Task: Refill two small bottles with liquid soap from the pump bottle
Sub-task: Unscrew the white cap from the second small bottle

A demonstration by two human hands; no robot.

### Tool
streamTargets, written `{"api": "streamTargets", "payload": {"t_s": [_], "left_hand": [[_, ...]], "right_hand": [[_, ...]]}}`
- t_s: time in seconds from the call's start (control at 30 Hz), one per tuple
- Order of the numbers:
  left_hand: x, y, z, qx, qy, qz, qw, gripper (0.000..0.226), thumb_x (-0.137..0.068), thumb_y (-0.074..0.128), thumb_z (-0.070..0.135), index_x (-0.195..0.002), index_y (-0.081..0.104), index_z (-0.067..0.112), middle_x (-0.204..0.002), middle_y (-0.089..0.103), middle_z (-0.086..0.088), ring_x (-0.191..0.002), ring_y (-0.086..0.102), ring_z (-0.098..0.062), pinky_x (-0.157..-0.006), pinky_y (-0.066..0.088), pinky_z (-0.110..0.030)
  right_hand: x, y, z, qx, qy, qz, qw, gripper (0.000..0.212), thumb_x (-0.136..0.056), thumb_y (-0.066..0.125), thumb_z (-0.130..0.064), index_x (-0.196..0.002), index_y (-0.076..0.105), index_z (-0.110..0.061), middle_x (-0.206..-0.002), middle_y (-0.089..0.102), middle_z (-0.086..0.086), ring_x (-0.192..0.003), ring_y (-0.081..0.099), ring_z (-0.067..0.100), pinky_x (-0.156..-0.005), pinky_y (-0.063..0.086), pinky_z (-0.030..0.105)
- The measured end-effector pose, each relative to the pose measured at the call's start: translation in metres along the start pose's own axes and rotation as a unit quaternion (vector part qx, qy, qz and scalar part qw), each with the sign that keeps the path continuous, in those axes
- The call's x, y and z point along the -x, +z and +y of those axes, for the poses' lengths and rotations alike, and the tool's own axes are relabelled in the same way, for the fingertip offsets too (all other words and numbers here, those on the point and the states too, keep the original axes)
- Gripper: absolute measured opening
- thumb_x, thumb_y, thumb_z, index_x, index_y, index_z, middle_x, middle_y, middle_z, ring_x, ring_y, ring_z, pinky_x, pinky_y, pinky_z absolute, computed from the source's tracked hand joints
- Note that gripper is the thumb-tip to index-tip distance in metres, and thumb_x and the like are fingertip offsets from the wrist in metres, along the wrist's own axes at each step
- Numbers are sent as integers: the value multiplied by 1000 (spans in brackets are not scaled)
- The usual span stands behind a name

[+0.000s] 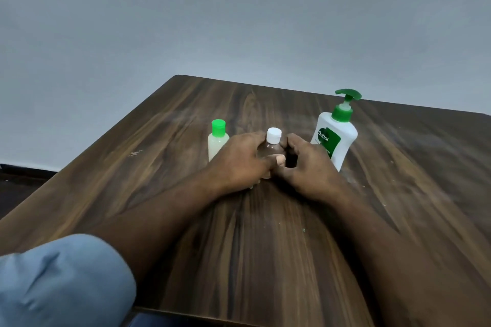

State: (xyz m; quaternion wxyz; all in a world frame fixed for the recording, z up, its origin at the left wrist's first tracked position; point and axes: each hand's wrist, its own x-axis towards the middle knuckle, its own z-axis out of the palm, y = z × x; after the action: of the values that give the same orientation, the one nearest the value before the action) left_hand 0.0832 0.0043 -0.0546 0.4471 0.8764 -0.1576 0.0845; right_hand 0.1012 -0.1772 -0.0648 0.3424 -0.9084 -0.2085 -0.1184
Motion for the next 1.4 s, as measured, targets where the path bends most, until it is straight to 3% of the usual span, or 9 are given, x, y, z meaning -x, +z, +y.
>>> {"api": "streamTargets", "payload": {"t_s": [0.1,0.27,0.43,0.6,0.73,0.83,1.07,1.27,1.4], "left_hand": [[-10,8,-8,36,-13,11,999,10,-97,73,28,-101,66,22,-71,69,5,-46,62,-2,-43,48,-24],[-11,14,-26,-48,42,21,998,29,-97,69,45,-114,65,21,-90,72,9,-60,60,4,-62,46,-26],[-14,14,-26,-73,62,31,995,44,-97,65,53,-116,64,13,-86,68,7,-62,56,-2,-62,45,-28],[-12,14,-21,-93,80,15,992,24,-95,64,19,-118,65,15,-90,68,5,-79,62,-12,-63,36,-16],[-14,16,-21,-85,82,-5,993,23,-97,61,15,-119,68,12,-92,66,2,-85,65,-18,-65,40,-20],[-14,17,-20,-80,92,2,993,33,-98,59,15,-130,64,13,-107,73,-5,-94,67,-21,-76,46,-28],[-12,17,-19,-79,104,1,991,32,-101,59,22,-133,61,16,-100,73,-4,-87,66,-20,-76,52,-37],[-13,15,-25,-6,73,-32,997,28,-102,62,39,-122,65,19,-81,67,12,-64,61,9,-63,45,-26],[-13,18,-26,-19,93,-14,995,30,-101,63,44,-123,65,22,-80,64,18,-68,61,6,-62,39,-19]], "right_hand": [[-3,-1,6,49,1,2,999,26,-85,79,-24,-92,56,-15,-80,69,-3,-74,65,14,-65,51,32],[-3,-8,3,57,-23,-25,998,24,-81,75,-28,-94,58,-17,-80,70,-5,-72,67,11,-66,56,39],[0,-16,-10,-103,-51,60,992,35,-76,67,-28,-108,64,-15,-93,71,-3,-80,68,11,-68,56,24],[-4,-2,-25,-142,-14,168,975,31,-83,89,-33,-91,65,-16,-79,71,-1,-70,68,10,-61,59,29],[-8,3,-28,-152,10,196,969,33,-76,94,-32,-83,65,-17,-67,69,-7,-59,65,7,-55,55,27],[-10,6,-27,-167,11,208,964,27,-81,92,-26,-81,65,-22,-70,70,-3,-62,69,20,-57,59,42],[-8,8,-22,-165,-13,215,963,21,-86,85,-25,-84,64,-27,-77,71,-8,-68,72,22,-60,62,48],[-7,4,-15,-134,-46,195,971,15,-93,79,-12,-96,70,-24,-91,74,-12,-80,73,4,-69,60,23],[-6,-2,-10,-195,-22,155,968,14,-94,76,-21,-108,74,-18,-99,79,-2,-94,77,14,-82,64,39]]}}
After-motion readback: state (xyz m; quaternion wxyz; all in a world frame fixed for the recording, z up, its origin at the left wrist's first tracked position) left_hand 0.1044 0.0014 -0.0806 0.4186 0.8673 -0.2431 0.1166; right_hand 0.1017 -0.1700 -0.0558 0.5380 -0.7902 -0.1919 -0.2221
